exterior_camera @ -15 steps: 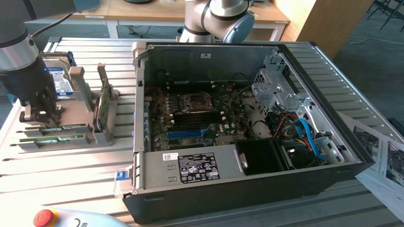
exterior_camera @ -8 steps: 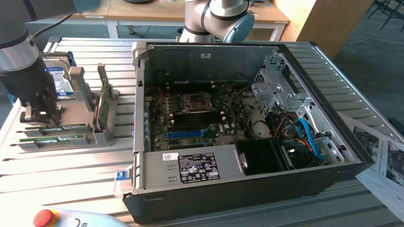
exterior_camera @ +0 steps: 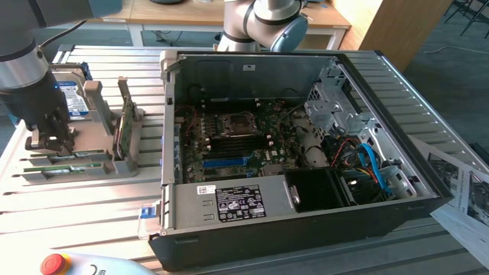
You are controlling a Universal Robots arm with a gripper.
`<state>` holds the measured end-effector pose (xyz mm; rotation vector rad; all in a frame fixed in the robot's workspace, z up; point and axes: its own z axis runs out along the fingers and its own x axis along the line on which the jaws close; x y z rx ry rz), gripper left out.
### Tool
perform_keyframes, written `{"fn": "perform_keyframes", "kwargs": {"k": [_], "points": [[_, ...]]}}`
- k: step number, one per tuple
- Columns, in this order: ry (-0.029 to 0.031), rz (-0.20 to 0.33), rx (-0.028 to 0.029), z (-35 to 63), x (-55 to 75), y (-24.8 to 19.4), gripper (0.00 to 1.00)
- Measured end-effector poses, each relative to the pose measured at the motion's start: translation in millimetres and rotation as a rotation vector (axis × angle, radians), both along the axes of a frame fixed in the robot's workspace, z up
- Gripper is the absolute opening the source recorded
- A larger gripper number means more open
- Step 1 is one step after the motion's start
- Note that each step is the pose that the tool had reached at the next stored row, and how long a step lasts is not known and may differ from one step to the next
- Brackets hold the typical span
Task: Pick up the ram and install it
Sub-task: 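Pick up the ram and move it above insertion slot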
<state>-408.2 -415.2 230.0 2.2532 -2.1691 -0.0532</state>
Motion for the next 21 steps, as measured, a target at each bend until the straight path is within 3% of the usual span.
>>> {"fn": "perform_keyframes", "kwargs": {"k": [21], "points": [[0.0000, 0.000, 0.0000, -1.6, 0.0, -3.7, 0.30]]}}
